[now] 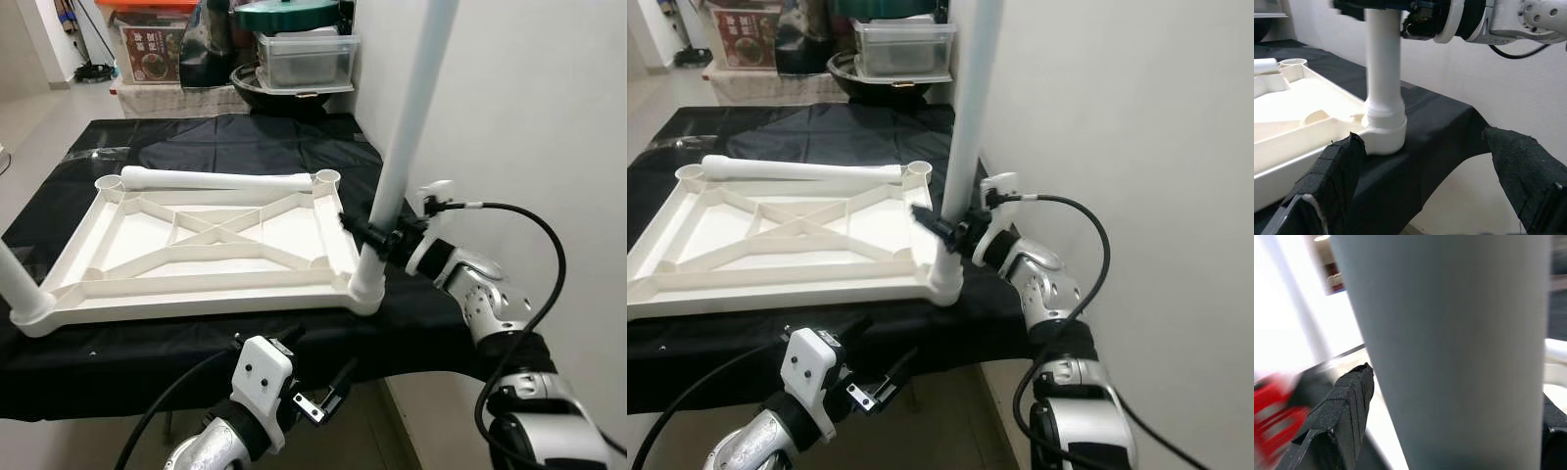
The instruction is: Building children table
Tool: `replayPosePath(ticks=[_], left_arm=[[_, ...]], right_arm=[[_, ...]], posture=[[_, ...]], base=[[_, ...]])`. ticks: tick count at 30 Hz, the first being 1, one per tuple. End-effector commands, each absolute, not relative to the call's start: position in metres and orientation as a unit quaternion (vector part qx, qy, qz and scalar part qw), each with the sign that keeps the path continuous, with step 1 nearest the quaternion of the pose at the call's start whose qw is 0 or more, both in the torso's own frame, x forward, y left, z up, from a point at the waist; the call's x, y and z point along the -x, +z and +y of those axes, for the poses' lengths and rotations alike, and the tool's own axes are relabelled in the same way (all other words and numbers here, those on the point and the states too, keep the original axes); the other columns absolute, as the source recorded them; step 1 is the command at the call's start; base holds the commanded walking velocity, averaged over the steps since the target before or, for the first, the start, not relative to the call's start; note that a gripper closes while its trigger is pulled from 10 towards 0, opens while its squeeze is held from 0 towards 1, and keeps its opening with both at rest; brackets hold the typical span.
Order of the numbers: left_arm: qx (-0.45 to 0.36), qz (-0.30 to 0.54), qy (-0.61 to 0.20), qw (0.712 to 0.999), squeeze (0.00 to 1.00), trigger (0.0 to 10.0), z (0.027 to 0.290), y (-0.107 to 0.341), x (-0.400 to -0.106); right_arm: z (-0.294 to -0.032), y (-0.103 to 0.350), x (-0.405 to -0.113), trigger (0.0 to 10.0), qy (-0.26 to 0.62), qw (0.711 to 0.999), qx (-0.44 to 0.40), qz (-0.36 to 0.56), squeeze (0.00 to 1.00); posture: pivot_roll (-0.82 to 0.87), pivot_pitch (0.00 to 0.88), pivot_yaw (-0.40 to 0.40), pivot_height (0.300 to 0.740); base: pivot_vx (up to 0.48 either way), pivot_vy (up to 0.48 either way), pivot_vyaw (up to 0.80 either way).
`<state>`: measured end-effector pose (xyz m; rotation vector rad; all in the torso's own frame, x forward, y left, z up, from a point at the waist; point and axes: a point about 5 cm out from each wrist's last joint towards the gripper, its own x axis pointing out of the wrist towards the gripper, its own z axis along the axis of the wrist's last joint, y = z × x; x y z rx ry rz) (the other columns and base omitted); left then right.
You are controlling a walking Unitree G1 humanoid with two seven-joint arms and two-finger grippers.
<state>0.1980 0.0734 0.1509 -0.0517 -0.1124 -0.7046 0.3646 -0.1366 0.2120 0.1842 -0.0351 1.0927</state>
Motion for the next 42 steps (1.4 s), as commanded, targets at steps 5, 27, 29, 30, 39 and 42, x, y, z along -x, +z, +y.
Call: replayPosePath(ticks=[5, 27, 29, 30, 39, 42], left_arm=[[0.022, -0.053, -0.349, 0.935, 0.00, 10.0, 0.072, 0.149, -0.197], [0.025, -0.052, -0.351, 0.935, 0.00, 10.0, 0.071, 0.149, -0.196], [0.024, -0.051, -0.350, 0.935, 0.00, 10.0, 0.071, 0.149, -0.196], [0.025, -0.050, -0.350, 0.935, 0.00, 10.0, 0.072, 0.148, -0.197], [0.023, -0.048, -0.352, 0.935, 0.00, 10.0, 0.072, 0.147, -0.197], [0.023, -0.048, -0.351, 0.935, 0.00, 10.0, 0.072, 0.147, -0.197]], right_arm=[[-0.113, 0.214, -0.360, 10.0, 0.608, 0.791, -0.074, -0.006, 0.00], [-0.114, 0.200, -0.377, 0.0, 0.454, 0.887, -0.067, -0.042, 0.00], [-0.121, 0.199, -0.384, 0.0, 0.364, 0.927, -0.077, -0.046, 0.00], [-0.131, 0.197, -0.390, 0.0, 0.253, 0.962, -0.088, -0.047, 0.00], [-0.169, 0.178, -0.376, 0.0, -0.130, 0.986, -0.106, -0.018, 0.00], [-0.152, 0.169, -0.364, 0.0, -0.203, 0.970, -0.134, -0.007, 0.00]], posture=[[0.14, 0.044, -0.062, 0.740], [0.14, 0.061, -0.064, 0.740], [0.14, 0.062, -0.060, 0.740], [0.13, 0.064, -0.060, 0.740], [0.13, 0.064, -0.060, 0.740], [0.13, 0.065, -0.060, 0.740]], base=[[0.000, 0.000, 0.00], [0.000, 0.000, 0.00], [0.000, 0.000, 0.00], [0.000, 0.000, 0.00], [0.000, 0.000, 0.00], [0.000, 0.000, 0.00]])
